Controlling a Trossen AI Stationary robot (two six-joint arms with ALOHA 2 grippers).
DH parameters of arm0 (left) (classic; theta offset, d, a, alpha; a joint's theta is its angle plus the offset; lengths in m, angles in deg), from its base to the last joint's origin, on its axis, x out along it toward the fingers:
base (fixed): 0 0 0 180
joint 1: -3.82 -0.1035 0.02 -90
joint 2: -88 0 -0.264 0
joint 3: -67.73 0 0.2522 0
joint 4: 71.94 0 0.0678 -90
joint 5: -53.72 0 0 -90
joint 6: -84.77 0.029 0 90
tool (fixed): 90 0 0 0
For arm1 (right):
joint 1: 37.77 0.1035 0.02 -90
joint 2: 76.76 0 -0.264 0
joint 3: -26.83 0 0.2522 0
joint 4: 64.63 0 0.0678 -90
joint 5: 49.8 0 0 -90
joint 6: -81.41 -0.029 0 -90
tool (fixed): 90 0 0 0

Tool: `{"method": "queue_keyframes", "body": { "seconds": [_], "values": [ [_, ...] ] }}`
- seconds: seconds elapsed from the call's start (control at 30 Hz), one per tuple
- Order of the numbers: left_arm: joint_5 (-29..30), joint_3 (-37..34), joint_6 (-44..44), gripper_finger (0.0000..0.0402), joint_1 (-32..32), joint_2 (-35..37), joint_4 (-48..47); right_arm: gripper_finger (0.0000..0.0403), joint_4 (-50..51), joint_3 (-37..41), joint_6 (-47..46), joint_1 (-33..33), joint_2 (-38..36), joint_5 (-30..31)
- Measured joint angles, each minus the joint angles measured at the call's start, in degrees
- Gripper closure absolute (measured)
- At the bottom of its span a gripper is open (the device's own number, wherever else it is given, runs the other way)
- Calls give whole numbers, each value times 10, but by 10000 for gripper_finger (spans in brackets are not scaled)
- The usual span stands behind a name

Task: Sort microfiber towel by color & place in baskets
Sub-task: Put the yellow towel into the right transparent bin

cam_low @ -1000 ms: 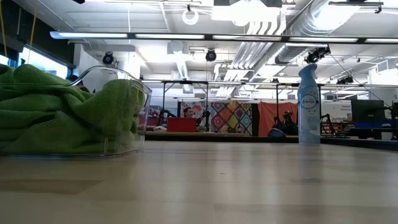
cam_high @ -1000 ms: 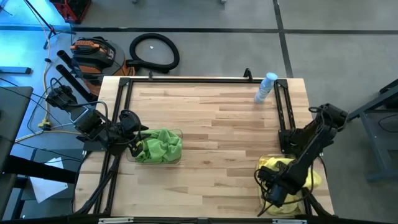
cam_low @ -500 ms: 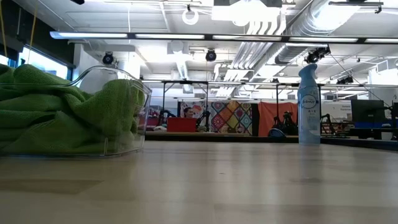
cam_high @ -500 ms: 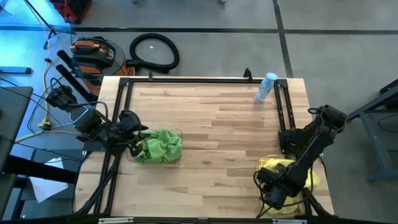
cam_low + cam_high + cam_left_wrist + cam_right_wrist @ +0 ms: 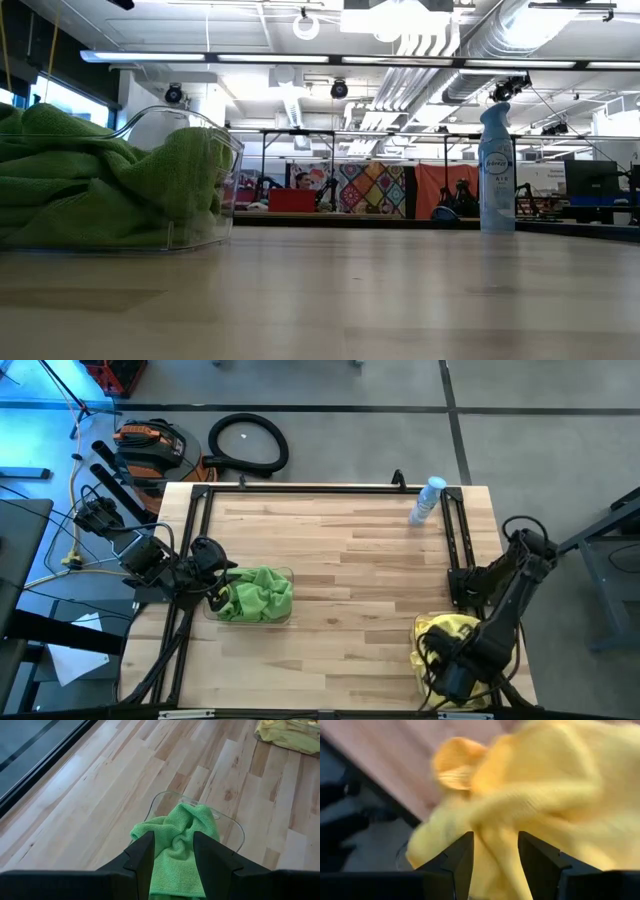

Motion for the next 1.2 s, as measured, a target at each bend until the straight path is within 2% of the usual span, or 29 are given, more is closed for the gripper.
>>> {"method": "queue_keyframes", "body": {
  "seconds": [0.2,0.33,0.47,0.7,0.87,0.97,1.1,1.2],
  "values": [
    [0,0,0,277,0,0,0,253,180,-57,-205,10,-1,-66],
    [0,0,0,277,0,0,0,253,176,-50,-276,27,-3,-72],
    [3,0,0,277,0,0,0,253,170,-13,-329,40,-4,-107],
    [13,0,0,277,0,0,0,253,140,51,-348,55,-4,-119],
    [13,0,0,277,0,0,0,258,66,104,-302,58,-4,-108],
    [13,0,0,277,0,0,0,294,2,126,-279,58,-4,-108],
    [13,0,0,277,0,0,0,386,-11,127,-287,58,-4,-105],
    [13,0,0,277,0,0,0,387,20,94,-305,62,-4,-86]
  ]
}}
